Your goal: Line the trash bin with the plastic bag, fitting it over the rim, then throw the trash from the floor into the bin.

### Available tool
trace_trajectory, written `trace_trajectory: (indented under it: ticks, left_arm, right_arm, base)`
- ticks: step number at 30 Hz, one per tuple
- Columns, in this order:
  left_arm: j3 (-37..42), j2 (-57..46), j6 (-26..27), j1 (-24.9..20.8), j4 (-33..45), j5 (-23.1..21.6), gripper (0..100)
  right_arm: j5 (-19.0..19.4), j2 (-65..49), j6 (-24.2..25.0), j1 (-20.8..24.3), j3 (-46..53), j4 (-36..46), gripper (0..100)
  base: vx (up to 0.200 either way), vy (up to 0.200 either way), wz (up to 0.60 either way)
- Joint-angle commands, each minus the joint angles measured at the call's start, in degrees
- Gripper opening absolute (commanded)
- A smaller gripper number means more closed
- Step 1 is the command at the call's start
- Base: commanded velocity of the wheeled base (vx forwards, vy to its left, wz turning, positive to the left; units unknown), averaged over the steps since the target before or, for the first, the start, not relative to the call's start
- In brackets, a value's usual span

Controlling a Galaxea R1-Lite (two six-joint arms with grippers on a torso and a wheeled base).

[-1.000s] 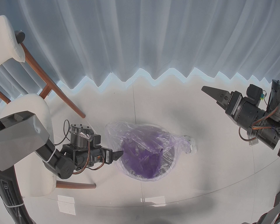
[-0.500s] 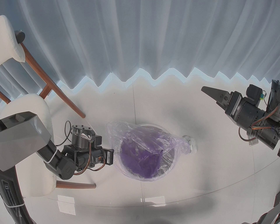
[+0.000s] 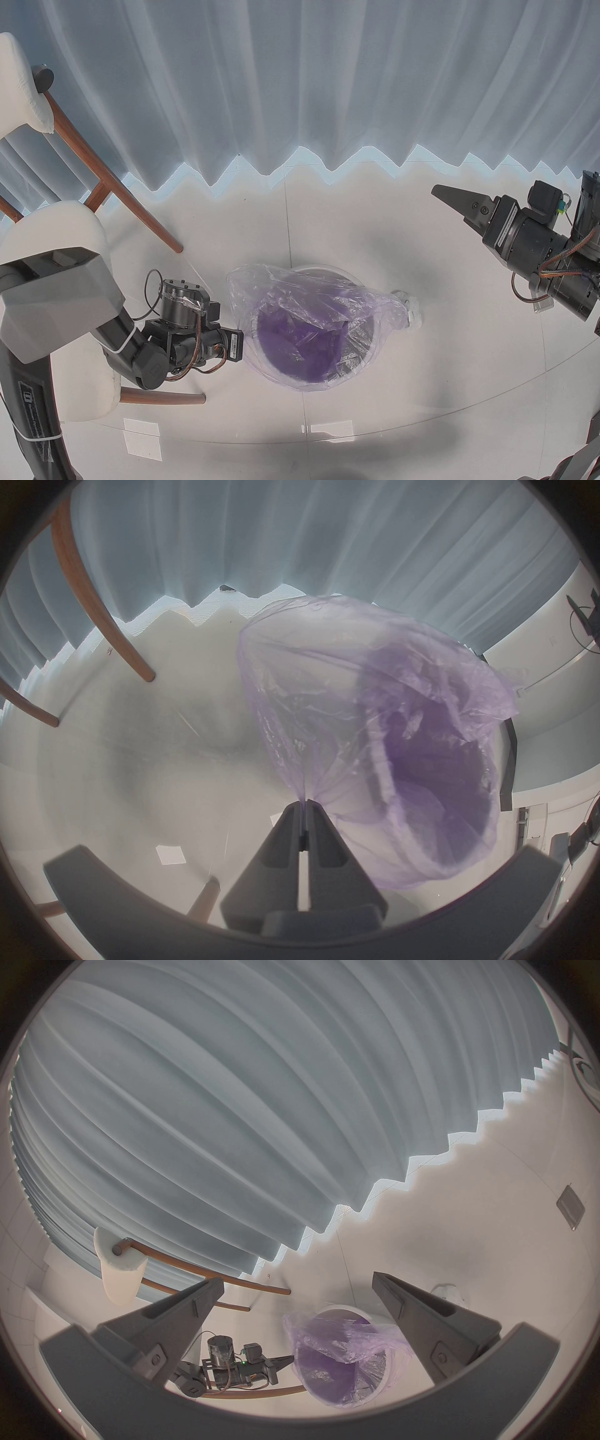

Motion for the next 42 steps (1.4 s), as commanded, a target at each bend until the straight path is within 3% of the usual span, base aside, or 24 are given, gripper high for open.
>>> trace_trajectory:
  ticks: [1,5,16,25,33,37,42]
  left_arm:
    - [-2.0,6.8,0.0,0.1,-3.5,0.4,0]
    - [-3.6,10.3,-0.1,0.4,-6.9,1.5,0]
    - [-2.8,9.8,0.0,0.7,-7.2,1.5,0]
    - [8.0,-0.7,0.3,-1.4,-18.0,1.5,0]
    - [18.0,-15.2,-0.2,-3.8,-20.1,0.7,0]
    - [24.5,-16.1,-0.2,-5.1,-20.9,0.7,0]
    - [26.4,-11.6,-0.3,-5.0,-24.6,0.8,0]
  right_arm:
    - [0.0,-0.1,0.0,0.0,0.0,0.0,100]
    - [0.0,-0.1,0.0,0.0,0.0,0.0,100]
    - [0.0,-0.1,0.0,0.0,0.0,0.0,100]
    - [0.0,0.5,0.0,0.0,0.0,0.0,100]
    - [0.0,2.6,0.1,0.0,0.3,-0.1,100]
    - [0.0,3.2,0.1,0.0,0.8,-0.4,100]
    - [0.0,3.5,0.1,0.1,0.9,-0.6,100]
  base:
    - [0.000,0.000,0.00]
    - [0.000,0.000,0.00]
    - [0.000,0.000,0.00]
    - [0.000,0.000,0.00]
    - [0.000,0.000,0.00]
    - [0.000,0.000,0.00]
    - [0.000,0.000,0.00]
